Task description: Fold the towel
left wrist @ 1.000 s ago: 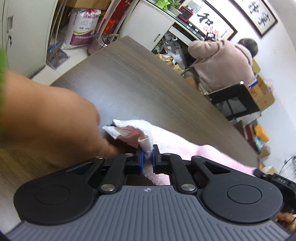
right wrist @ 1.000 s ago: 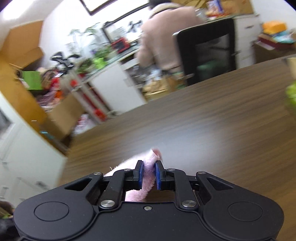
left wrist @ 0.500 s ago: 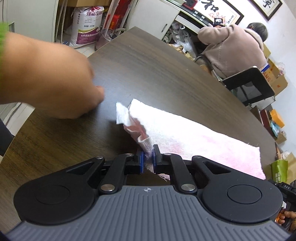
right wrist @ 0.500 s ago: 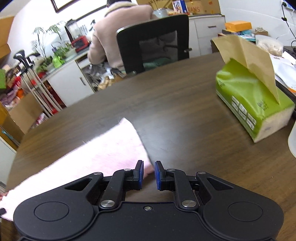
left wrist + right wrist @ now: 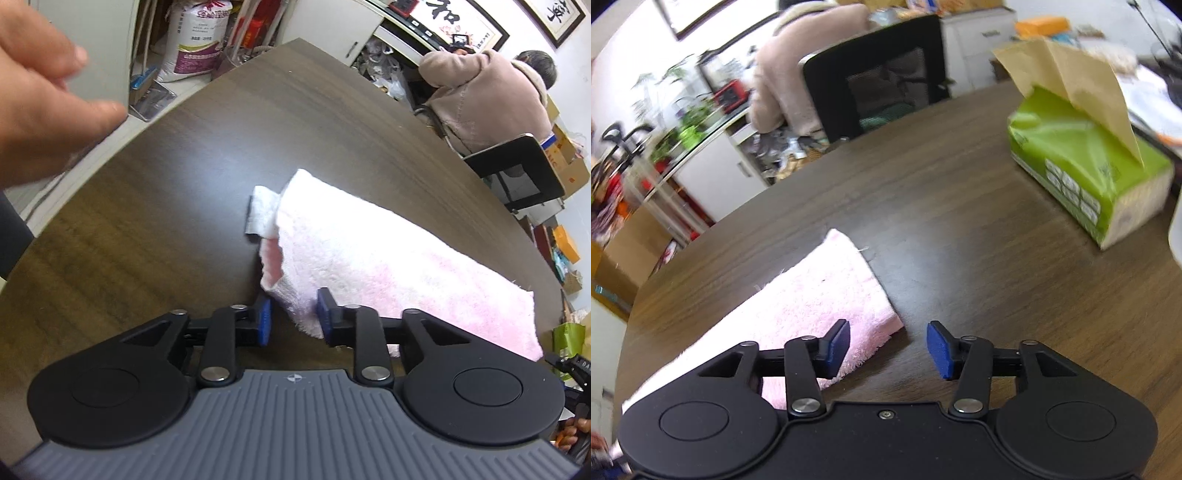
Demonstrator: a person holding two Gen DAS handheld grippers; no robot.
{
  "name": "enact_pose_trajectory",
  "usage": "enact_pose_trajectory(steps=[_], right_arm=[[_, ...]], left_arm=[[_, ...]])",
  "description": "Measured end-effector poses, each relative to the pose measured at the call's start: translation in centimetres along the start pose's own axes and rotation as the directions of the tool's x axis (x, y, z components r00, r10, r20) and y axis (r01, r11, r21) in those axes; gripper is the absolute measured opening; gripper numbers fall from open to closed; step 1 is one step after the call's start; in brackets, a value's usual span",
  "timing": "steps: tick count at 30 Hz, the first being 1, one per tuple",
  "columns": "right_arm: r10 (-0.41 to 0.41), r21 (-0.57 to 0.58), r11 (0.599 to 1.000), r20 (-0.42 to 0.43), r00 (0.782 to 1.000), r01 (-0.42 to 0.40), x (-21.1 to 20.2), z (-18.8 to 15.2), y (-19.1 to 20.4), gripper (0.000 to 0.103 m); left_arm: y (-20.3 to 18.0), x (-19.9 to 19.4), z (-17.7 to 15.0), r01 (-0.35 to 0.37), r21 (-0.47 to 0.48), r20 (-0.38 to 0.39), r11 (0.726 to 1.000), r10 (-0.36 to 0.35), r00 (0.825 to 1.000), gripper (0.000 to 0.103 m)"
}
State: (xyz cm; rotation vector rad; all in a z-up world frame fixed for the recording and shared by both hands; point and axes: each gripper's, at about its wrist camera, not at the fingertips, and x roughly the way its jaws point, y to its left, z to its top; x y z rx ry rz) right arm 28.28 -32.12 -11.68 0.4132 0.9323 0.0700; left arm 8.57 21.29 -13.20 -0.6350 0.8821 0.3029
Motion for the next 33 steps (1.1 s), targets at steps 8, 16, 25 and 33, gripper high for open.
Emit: enact_pose_trajectory(steps=[8, 16, 25, 33], right_arm=[[-0.015, 0.001, 1.000, -0.022, 1.000, 0.015, 1.9, -0.3, 1.8, 0.047], [-0.061, -0.067, 0.996, -0.008, 0.998, 0.060, 3.2, -1.1, 4.9, 0.011], [-0.022, -0.173, 0.985, 0.040, 0.999, 0.029, 1.5, -2.0, 7.9, 0.011], [-0.009, -0.247, 0.968, 0.107, 0.994, 0.035, -0.1, -1.3, 10.7, 0.011]], left_arm=[[0.6, -1.6, -0.3, -0.018, -0.004, 0.053, 1.000, 0.018, 0.998, 0.044], [-0.2, -1.8, -0.4, 0.013, 0.009, 0.054, 1.000, -0.014, 0.998, 0.044], [-3.6, -1.3, -0.3, 0.006, 0.115, 0.026, 0.993, -0.009, 1.000, 0.044], [-6.4, -1.0, -0.9, -0.012, 0.228, 0.008, 0.974, 0.011, 1.000, 0.044]])
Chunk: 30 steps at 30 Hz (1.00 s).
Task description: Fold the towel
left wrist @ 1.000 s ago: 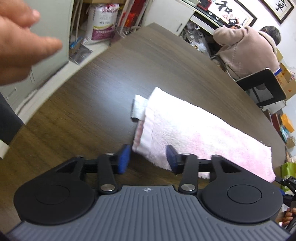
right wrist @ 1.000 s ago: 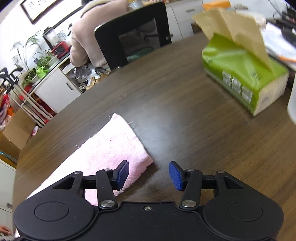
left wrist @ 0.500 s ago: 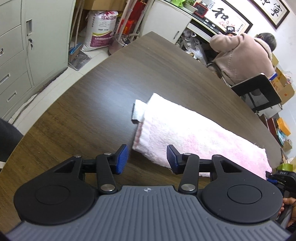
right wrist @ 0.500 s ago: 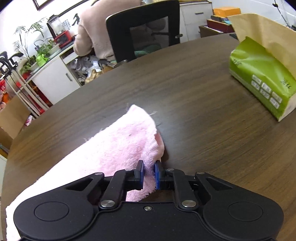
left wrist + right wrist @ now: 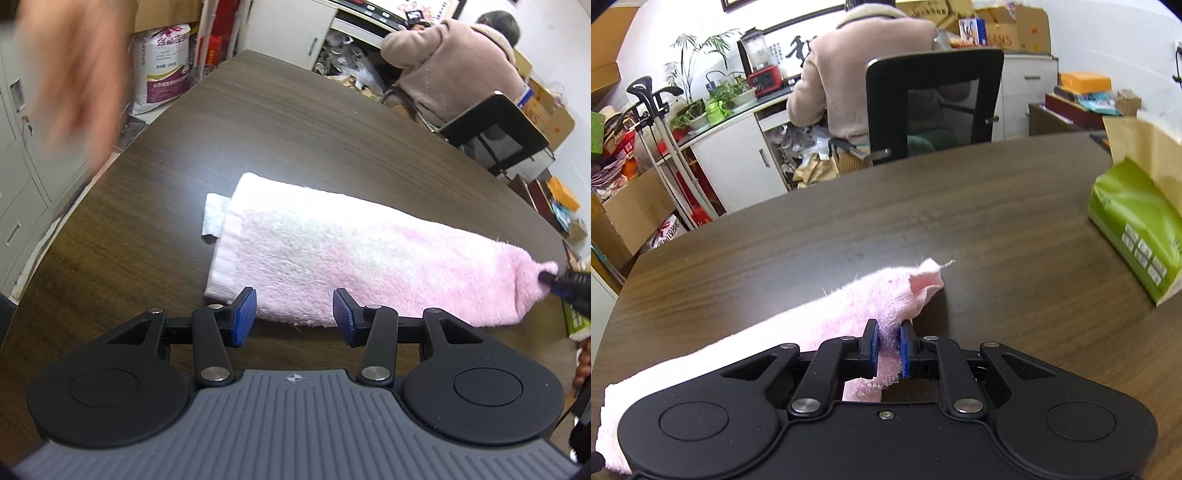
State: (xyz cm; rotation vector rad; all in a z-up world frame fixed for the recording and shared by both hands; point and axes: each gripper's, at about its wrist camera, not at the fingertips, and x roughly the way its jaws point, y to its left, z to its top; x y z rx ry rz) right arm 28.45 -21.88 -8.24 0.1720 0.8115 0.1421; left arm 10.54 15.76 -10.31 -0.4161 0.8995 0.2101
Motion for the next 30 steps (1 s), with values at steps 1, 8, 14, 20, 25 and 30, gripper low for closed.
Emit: enact_pose_trajectory(steps=[1, 8, 14, 20, 25, 30], right_arm=[[0.007, -0.009, 1.000, 0.010, 1.000, -0.006, -0.2, 0.2, 0.3, 0.011], [0.093, -0.105, 0.991, 0.057, 0.994, -0.086, -2.4, 1.0, 3.3, 0.011], [0.165, -0.145, 0.977, 0.067, 0.984, -0.155, -3.3, 1.6, 6.1, 0.011], [0.167, -0.117, 0.981, 0.076, 0.983, -0.157, -3.7, 2.4, 5.8, 0.011], [0.147, -0.076, 0.987, 0.061, 0.987, -0.142, -3.2, 3.3, 2.8, 0.011], [0.132, -0.049, 0.990, 0.031, 0.991, -0.130, -2.2, 3.4, -0.1, 0.011]], left_arm=[[-0.1, 0.0, 0.0, 0.000, 0.006, 0.001, 1.000, 0.000, 1.000, 0.044], [-2.4, -0.1, -1.6, -0.014, 0.128, -0.033, 0.992, 0.018, 0.999, 0.043], [-9.0, -3.7, 3.4, 0.097, 0.282, 0.053, 0.955, -0.117, 0.992, 0.048], [-16.5, -4.9, 9.7, 0.179, 0.333, 0.147, 0.926, -0.238, 0.960, 0.055], [-22.6, -1.5, 9.7, 0.247, 0.386, 0.053, 0.889, -0.289, 0.956, 0.057], [-27.0, 2.3, 9.1, 0.275, 0.413, -0.033, 0.868, -0.288, 0.957, 0.057]])
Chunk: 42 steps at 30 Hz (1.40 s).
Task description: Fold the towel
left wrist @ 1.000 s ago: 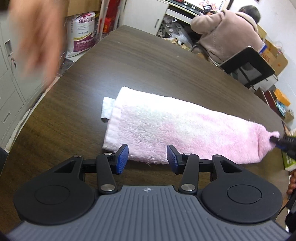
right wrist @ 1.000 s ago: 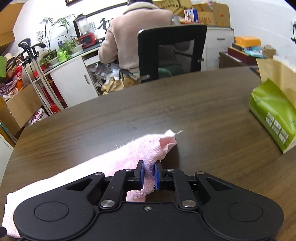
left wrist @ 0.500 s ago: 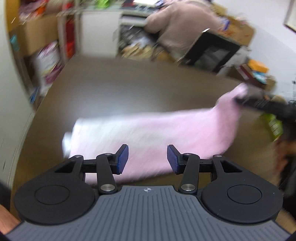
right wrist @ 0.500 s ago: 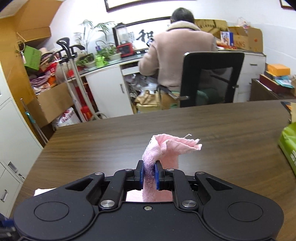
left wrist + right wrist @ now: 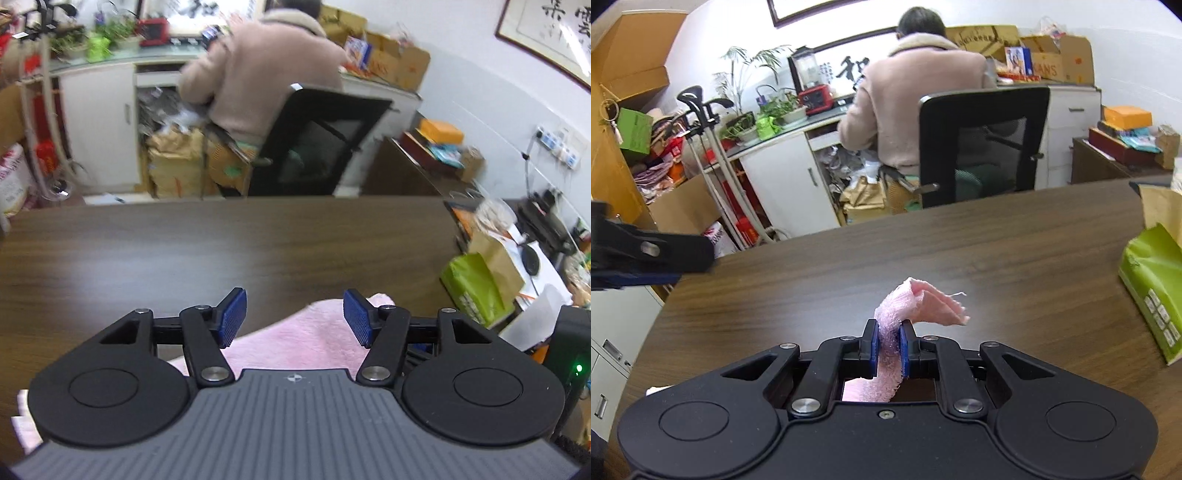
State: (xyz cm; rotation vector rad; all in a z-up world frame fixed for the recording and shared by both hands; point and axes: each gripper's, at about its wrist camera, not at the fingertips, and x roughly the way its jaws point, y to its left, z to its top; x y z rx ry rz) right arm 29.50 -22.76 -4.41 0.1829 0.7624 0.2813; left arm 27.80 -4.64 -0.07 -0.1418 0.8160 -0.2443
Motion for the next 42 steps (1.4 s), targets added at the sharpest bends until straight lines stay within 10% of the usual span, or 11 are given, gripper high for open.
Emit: enact_pose_trajectory(steps=[10, 17, 35, 42], right_arm=[[0.041, 0.152, 0.988, -0.119, 0.992, -0.023, 1.5, -3.3, -7.0, 0.011], [0.087, 0.195, 0.979, -0.147, 0.985, -0.058, 2.5, -4.5, -8.7, 0.011], [0.140, 0.252, 0.963, -0.153, 0.978, -0.098, 2.6, -5.2, -11.3, 0.020], [0.137, 0.272, 0.958, -0.152, 0.979, -0.092, 2.3, -5.5, -11.8, 0.024]], left_arm=[[-5.0, 10.5, 0.2, 0.015, 0.128, -0.240, 0.992, 0.016, 0.971, 0.058], [-7.3, 17.5, 0.8, -0.039, 0.219, -0.416, 0.975, 0.129, 0.900, 0.061], [-8.3, 22.6, 0.3, -0.058, 0.229, -0.465, 0.972, 0.161, 0.870, 0.088], [-10.0, 23.1, 0.0, -0.025, 0.288, -0.477, 0.957, 0.166, 0.863, 0.079]])
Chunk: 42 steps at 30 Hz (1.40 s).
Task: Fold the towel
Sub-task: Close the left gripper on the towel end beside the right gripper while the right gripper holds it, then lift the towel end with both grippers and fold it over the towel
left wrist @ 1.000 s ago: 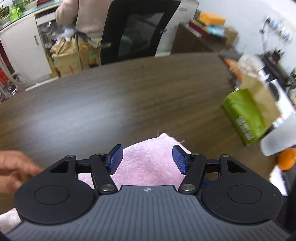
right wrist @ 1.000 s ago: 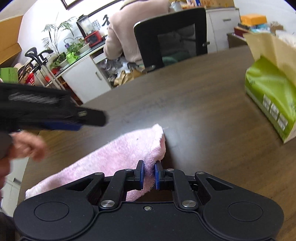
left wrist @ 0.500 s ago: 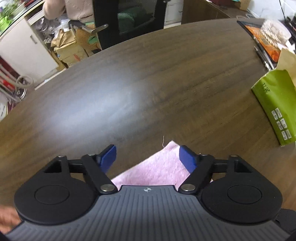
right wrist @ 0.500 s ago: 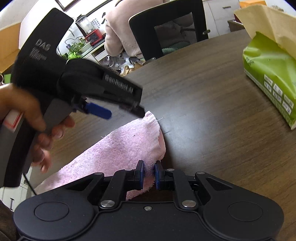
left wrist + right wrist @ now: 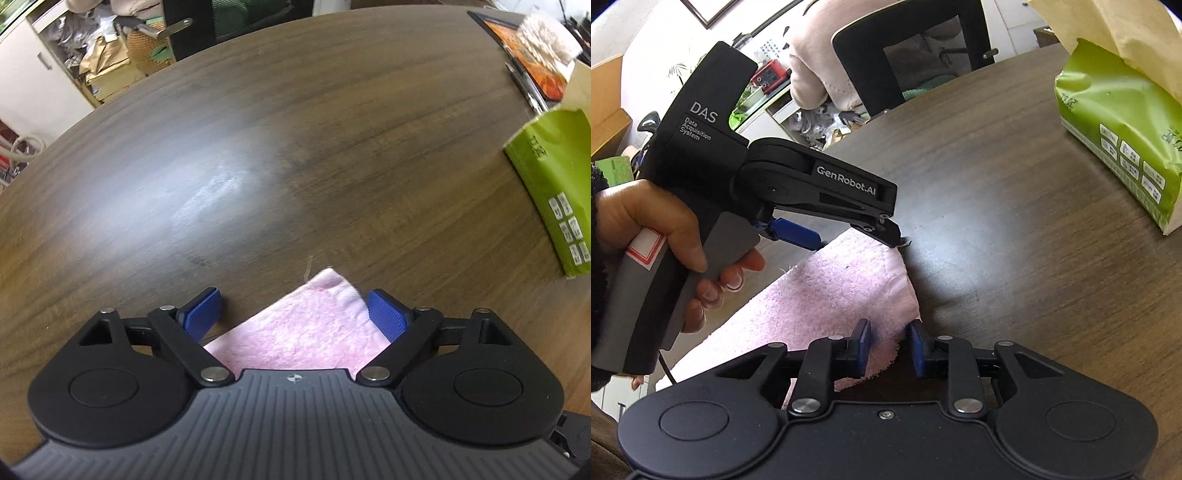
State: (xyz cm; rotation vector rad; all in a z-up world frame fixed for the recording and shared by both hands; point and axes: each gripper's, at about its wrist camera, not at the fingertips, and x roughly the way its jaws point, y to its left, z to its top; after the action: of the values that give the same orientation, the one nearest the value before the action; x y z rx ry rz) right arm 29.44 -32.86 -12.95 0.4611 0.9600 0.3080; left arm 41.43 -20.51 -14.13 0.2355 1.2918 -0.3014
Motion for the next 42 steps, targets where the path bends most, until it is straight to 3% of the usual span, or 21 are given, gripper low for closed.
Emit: enact_pose_trajectory(steps=[1, 4, 6, 12, 15, 16, 22, 33, 42], right_arm=[[0.000, 0.001, 1.000, 0.001, 1.000, 0.000, 0.0, 0.0, 0.0, 0.024], [0.001, 0.005, 1.000, 0.002, 1.000, -0.001, -0.1, 0.0, -0.1, 0.024], [0.001, 0.006, 1.000, 0.002, 1.000, -0.001, -0.2, -0.1, -0.1, 0.024], [-0.004, 0.003, 1.000, 0.004, 1.000, 0.004, 0.0, 0.0, 0.0, 0.024], [-0.009, -0.004, 1.000, 0.012, 1.000, 0.009, 0.1, -0.1, 0.2, 0.018], [-0.007, -0.005, 1.000, 0.008, 1.000, 0.007, 0.3, -0.1, 0.3, 0.012], [0.001, 0.003, 1.000, 0.022, 1.000, -0.001, 0.2, -0.5, 0.2, 0.006], [0.018, -0.084, 0.996, 0.100, 0.995, -0.009, -1.9, -0.4, 2.6, 0.006], [0.078, -0.258, 0.965, 0.148, 0.986, -0.037, -4.8, -1.4, 8.7, 0.006]], left_arm=[[-0.2, 0.0, 0.1, 0.002, 0.004, -0.002, 1.000, -0.002, 1.000, 0.076], [-0.6, -0.5, 0.4, 0.006, 0.010, -0.004, 1.000, -0.006, 1.000, 0.054], [-0.6, -0.7, 0.5, 0.006, 0.005, -0.006, 1.000, -0.006, 1.000, 0.036], [-0.4, -0.9, 0.2, 0.009, 0.016, -0.007, 1.000, -0.009, 1.000, 0.016], [0.0, -0.8, 0.1, 0.020, 0.011, -0.006, 1.000, -0.020, 1.000, 0.014], [0.2, -0.7, 0.1, 0.023, 0.011, -0.005, 1.000, -0.023, 1.000, 0.014], [0.9, -1.5, -0.2, 0.048, 0.005, 0.021, 0.999, -0.049, 0.999, 0.013], [3.4, -6.0, -1.1, 0.106, -0.012, 0.116, 0.994, -0.104, 0.988, 0.013], [8.2, -11.0, -4.5, 0.130, -0.040, 0.198, 0.991, -0.119, 0.973, 0.013]])
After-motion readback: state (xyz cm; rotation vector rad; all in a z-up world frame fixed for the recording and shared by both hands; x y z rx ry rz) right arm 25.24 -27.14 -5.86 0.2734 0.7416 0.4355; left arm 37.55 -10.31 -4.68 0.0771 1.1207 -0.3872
